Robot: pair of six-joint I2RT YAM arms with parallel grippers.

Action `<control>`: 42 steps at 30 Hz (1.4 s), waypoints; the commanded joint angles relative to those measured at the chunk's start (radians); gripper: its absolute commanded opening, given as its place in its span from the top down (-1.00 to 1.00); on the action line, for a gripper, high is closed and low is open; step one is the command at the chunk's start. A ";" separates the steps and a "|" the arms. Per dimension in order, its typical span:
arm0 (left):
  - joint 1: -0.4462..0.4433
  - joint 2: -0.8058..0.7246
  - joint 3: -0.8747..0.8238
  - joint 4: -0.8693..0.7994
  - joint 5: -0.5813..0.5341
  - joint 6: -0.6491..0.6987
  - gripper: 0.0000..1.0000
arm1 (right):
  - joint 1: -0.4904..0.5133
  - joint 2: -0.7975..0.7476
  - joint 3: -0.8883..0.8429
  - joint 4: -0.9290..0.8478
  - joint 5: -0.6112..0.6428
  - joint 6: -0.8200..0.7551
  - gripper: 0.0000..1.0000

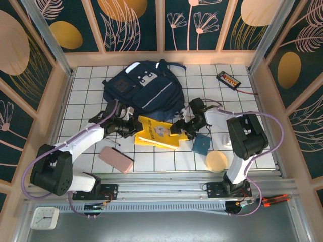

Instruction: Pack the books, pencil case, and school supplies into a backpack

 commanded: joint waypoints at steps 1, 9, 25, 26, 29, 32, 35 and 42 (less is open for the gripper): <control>0.010 -0.058 0.083 0.024 0.142 -0.035 0.76 | -0.052 -0.113 -0.010 -0.008 -0.026 0.040 -0.42; 0.013 -0.081 0.181 0.132 0.287 -0.109 0.77 | -0.186 -0.338 -0.015 -0.039 -0.043 0.102 -0.76; 0.013 -0.020 0.242 0.328 0.444 -0.211 0.77 | -0.218 -0.370 -0.059 0.318 -0.174 0.079 -0.86; 0.013 -0.020 0.238 0.331 0.447 -0.213 0.77 | -0.215 -0.369 -0.065 0.364 -0.200 0.103 -0.86; 0.013 -0.020 0.225 0.337 0.453 -0.211 0.77 | -0.187 -0.365 -0.068 0.439 -0.260 0.134 -0.84; 0.012 -0.018 0.215 0.350 0.456 -0.214 0.77 | -0.154 -0.373 -0.066 0.452 -0.279 0.117 -0.83; 0.015 -0.008 0.219 0.327 0.440 -0.191 0.76 | -0.146 -0.383 -0.071 0.457 -0.309 0.137 -0.82; 0.077 0.027 0.247 0.197 0.359 -0.092 0.75 | -0.144 -0.452 -0.082 0.381 -0.317 0.141 -0.77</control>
